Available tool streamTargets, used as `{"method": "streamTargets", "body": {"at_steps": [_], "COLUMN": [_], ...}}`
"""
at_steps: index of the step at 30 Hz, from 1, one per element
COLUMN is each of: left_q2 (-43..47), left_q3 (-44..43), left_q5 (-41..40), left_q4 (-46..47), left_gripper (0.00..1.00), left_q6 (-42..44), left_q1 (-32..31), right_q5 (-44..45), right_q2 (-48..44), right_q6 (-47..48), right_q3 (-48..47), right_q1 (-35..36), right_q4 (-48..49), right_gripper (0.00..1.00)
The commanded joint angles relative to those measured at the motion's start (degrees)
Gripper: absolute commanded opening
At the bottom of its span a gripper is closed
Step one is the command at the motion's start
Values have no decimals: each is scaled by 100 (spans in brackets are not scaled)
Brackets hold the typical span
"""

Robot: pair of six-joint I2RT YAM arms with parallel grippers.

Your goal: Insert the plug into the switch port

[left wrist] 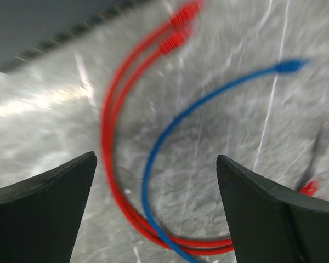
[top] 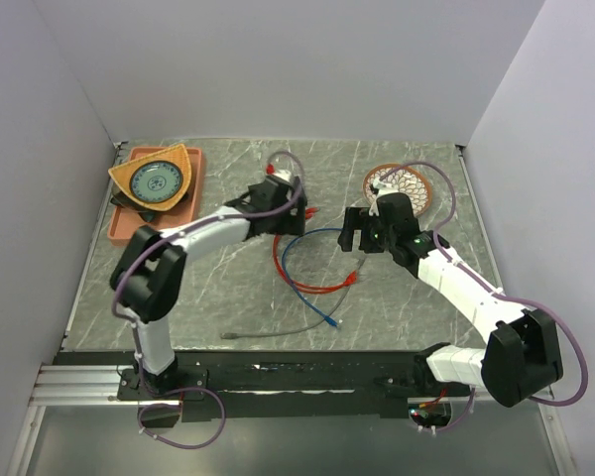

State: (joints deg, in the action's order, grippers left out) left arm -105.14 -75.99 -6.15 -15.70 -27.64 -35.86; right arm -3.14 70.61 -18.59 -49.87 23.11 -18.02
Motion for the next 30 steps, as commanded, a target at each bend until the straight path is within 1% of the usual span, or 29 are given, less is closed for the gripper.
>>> {"method": "streamTargets", "body": {"at_steps": [1, 4, 6, 10, 11, 13, 14, 16, 19, 21, 22, 24, 25, 27, 28, 29, 30], "left_q2": [-357, -542, -621, -709, -744, -823, -832, -841, -815, -859, -885, -981, -1025, -1122, -1149, -1158, -1158], "left_q3": [-320, -347, -320, -259, -241, -215, -189, -136, -31, 14, 5, -39, -74, -188, -206, -241, -250], "left_q5": [-553, -641, -615, -642, -589, -458, -431, -300, -255, -220, -237, -281, -281, -456, -500, -544, -588], "left_q4": [-276, -293, -267, -161, -135, -82, -56, -3, 85, 111, 94, 15, -64, -169, -239, -266, -293], "left_gripper": [98, 99, 95, 91, 85, 76, 69, 64, 62, 56, 55, 47, 38, 28, 11, 1, 1], "left_q6": [136, 118, 127, 180, 197, 303, 329, 373, 382, 399, 400, 461, 505, 566, 584, 593, 584], "left_q1": [-325, -440, -457, -466, -466, -466, -466, -466, -484, -501, -501, -536, -554, -607, -633, -642, -651], "right_q5": [-99, -143, -143, -170, -161, -100, -39, 23, 111, 147, 164, 199, 225, 278, 305, 296, 296], "right_q2": [-162, -179, -196, -205, -197, -205, -205, -267, -346, -355, -355, -372, -399, -547, -600, -653, -749], "right_q6": [-13, 4, 13, 22, 22, 31, 5, 22, 57, 83, 84, 92, 84, 75, 66, 66, 75], "right_q3": [82, 117, 152, 188, 188, 205, 205, 240, 267, 258, 249, 241, 241, 310, 328, 337, 346], "right_q1": [35, 27, 27, 27, 35, 18, 26, 35, 35, 35, 18, 26, 27, 18, 18, 26, 18], "right_q4": [62, 36, 44, 36, 27, 1, -26, -26, -52, -70, -79, -96, -105, -35, -26, -26, -26], "right_gripper": [99, 99, 99, 99, 99, 99, 99, 99, 99, 99, 99, 99, 99, 99, 99, 99, 99]}}
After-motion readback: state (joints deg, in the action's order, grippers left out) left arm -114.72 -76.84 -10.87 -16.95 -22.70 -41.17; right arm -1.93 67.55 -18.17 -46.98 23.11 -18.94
